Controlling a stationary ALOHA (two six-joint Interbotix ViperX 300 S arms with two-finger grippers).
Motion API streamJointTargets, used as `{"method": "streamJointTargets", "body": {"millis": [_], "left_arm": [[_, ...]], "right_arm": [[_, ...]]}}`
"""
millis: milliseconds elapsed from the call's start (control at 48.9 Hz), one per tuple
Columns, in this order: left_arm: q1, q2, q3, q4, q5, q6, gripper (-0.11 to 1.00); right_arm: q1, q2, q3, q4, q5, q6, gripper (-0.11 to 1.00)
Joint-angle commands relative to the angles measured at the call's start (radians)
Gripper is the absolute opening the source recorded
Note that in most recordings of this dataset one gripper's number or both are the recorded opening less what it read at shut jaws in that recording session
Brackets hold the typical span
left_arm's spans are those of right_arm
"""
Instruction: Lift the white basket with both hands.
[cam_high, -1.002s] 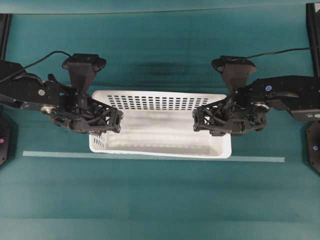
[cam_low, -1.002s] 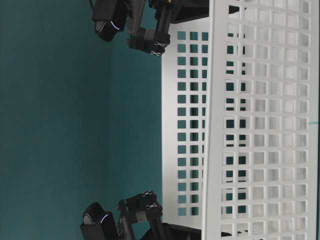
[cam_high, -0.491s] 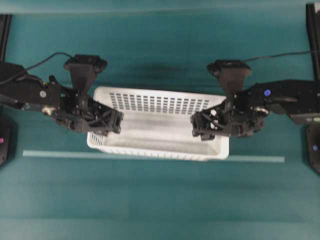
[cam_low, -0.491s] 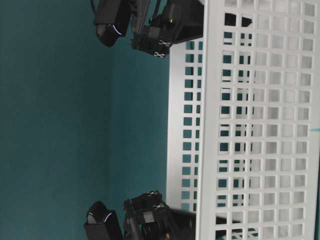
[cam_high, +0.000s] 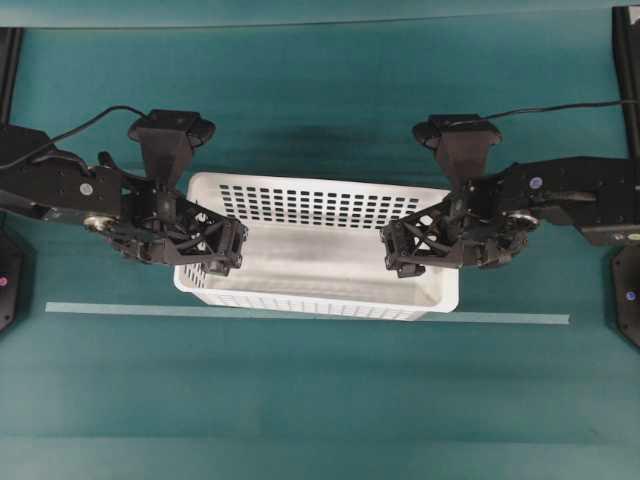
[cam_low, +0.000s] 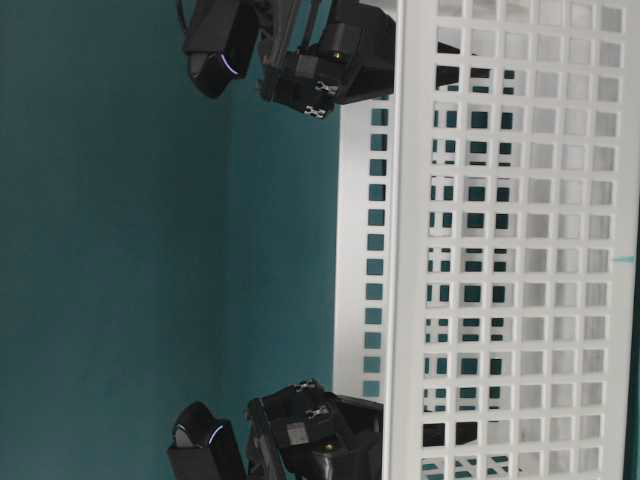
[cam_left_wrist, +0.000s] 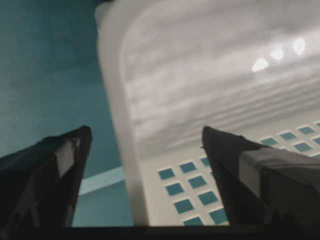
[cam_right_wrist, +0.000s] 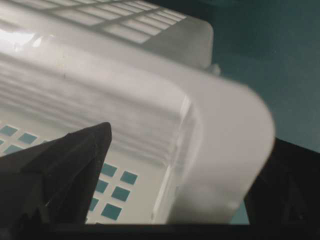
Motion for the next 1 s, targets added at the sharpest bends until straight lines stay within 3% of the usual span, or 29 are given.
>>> {"method": "streamJointTargets", "body": {"millis": [0,348,532,818,982], "left_arm": [[0.000,0.008,-0.011,0.005,-0.003,0.002,0.92],[0.009,-0.097,-0.014,0.005,0.017,0.006,0.92],[0.003,-0.186,-0.008,0.005,0.097,0.038,0.92],[0.003,-0.367,-0.012,0.005,0.186,0.118,0.92],[0.002,-0.477,-0.002,0.005,0.141,0.216,0.92]], "right_arm": [[-0.011,0.011,0.002,-0.003,0.006,-0.002,0.96],[-0.044,-0.146,0.000,-0.003,0.100,-0.002,0.96],[-0.051,-0.227,-0.005,-0.005,0.097,-0.014,0.96],[-0.054,-0.374,-0.025,-0.020,0.074,-0.098,0.96],[-0.031,-0.431,-0.023,-0.080,-0.083,-0.238,0.96]]}}
